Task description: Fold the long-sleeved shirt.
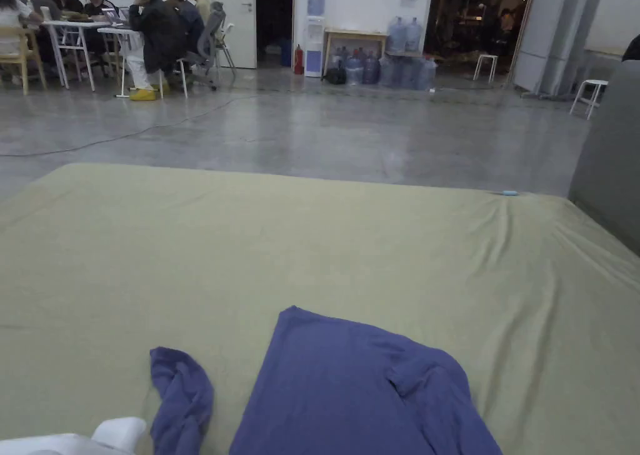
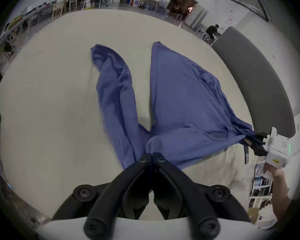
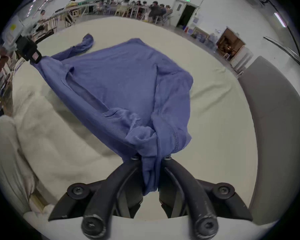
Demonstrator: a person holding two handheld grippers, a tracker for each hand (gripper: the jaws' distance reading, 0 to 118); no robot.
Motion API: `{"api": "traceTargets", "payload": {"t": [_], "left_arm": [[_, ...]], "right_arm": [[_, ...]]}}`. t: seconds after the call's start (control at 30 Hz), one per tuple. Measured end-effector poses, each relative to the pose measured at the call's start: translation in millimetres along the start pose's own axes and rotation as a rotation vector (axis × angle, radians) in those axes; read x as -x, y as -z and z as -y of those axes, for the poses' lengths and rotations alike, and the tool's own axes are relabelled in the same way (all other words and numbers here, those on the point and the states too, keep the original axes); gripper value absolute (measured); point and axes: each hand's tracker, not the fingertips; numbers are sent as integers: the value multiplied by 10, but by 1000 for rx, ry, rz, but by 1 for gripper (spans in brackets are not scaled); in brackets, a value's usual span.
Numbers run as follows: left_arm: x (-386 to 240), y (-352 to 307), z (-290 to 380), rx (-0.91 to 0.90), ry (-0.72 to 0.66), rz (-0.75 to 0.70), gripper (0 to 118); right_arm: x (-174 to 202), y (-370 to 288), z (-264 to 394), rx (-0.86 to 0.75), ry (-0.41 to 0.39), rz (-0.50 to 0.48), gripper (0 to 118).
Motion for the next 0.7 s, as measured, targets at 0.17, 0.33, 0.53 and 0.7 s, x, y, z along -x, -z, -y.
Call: {"api": "traceTargets", "payload": {"t": [0.17,0.33,0.53,0.7], "left_arm": [[-18,-84,607,24,67,-43,0],[119,227,970,76,90,-86,0],[189,379,998,77,48,-91,4],[-65,-239,897,-52,63,-91,115]], "right_arm": [[122,-116,480,66,64,-82,9],[227,120,708,138,52,-87,9],[278,166,657,145,29,-52,40],[-156,-347,483,112,282,-108,85]]}}
